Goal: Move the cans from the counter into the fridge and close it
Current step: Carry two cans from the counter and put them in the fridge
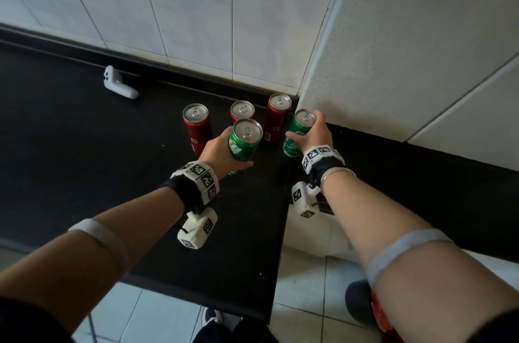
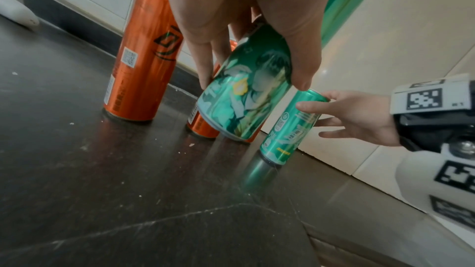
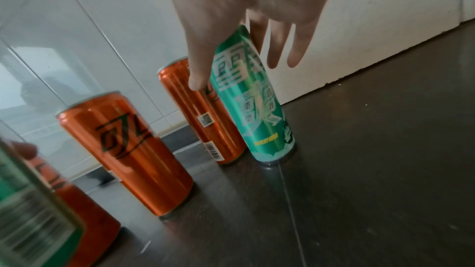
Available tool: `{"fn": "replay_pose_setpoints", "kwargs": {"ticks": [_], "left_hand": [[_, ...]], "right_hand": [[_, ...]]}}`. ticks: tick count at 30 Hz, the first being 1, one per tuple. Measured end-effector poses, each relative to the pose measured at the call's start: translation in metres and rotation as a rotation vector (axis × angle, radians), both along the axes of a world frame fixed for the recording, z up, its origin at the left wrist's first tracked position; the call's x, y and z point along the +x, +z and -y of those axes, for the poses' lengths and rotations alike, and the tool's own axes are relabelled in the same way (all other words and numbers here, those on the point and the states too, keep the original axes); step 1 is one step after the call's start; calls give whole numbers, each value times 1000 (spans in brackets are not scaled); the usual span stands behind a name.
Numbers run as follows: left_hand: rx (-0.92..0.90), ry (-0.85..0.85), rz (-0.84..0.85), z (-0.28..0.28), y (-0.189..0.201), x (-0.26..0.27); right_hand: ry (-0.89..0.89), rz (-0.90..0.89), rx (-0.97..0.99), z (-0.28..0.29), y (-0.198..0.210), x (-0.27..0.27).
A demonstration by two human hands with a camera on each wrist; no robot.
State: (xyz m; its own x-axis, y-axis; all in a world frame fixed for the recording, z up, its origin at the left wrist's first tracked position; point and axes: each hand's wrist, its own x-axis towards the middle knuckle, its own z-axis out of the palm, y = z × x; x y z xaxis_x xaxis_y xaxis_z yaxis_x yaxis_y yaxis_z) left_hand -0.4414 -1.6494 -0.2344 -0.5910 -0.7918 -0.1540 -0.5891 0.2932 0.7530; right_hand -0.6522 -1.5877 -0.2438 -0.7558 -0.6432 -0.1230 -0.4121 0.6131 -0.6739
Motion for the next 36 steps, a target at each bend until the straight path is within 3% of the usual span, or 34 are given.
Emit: {"fn": "replay_pose_setpoints", "kwargs": {"ticks": [8, 16, 25, 36], "left_hand": [[-7, -43, 36, -2, 2, -8], [-47, -165, -17, -26, 27, -37], [-38, -514, -72, -114, 68, -84], [42, -1013, -150, -321, 107, -118]], "right_hand": [[-17, -112, 128, 3, 13, 5], [-102, -202, 53, -60, 61, 11], [-351, -232, 134, -207, 106, 29], [-905, -204, 99, -447, 140, 90]]}}
